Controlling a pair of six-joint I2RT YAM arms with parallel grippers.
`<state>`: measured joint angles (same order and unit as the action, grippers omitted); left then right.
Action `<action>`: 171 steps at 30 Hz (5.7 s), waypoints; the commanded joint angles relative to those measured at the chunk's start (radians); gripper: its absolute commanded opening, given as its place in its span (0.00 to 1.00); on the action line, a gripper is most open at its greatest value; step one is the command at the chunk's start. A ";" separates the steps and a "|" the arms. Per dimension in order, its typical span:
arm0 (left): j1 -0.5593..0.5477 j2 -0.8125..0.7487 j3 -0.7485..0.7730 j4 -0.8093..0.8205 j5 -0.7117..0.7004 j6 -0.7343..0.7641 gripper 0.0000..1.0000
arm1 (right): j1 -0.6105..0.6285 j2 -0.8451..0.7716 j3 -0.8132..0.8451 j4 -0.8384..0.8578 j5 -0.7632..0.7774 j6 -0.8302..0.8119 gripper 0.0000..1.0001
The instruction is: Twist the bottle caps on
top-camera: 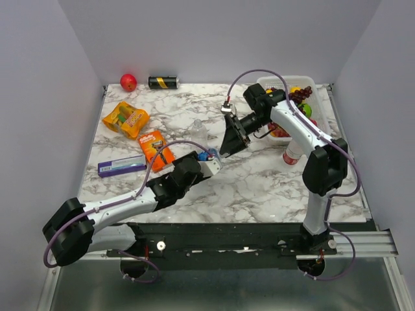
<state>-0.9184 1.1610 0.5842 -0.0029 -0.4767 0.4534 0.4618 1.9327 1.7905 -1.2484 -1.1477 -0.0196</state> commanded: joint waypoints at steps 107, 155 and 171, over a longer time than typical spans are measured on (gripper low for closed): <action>0.062 -0.227 0.094 -0.354 0.874 0.070 0.00 | 0.129 -0.816 -0.494 0.288 0.201 -1.545 0.66; 0.076 -0.193 0.095 -0.157 0.776 -0.030 0.00 | 0.282 -0.486 -0.159 0.256 0.280 -0.762 0.00; 0.159 -0.288 0.051 -0.101 0.754 -0.205 0.00 | 0.230 -0.630 -0.306 0.652 0.338 -0.400 0.59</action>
<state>-0.7883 0.9482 0.6498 -0.2226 0.2398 0.3218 0.6998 1.4300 1.6100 -0.9192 -0.8555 -0.5930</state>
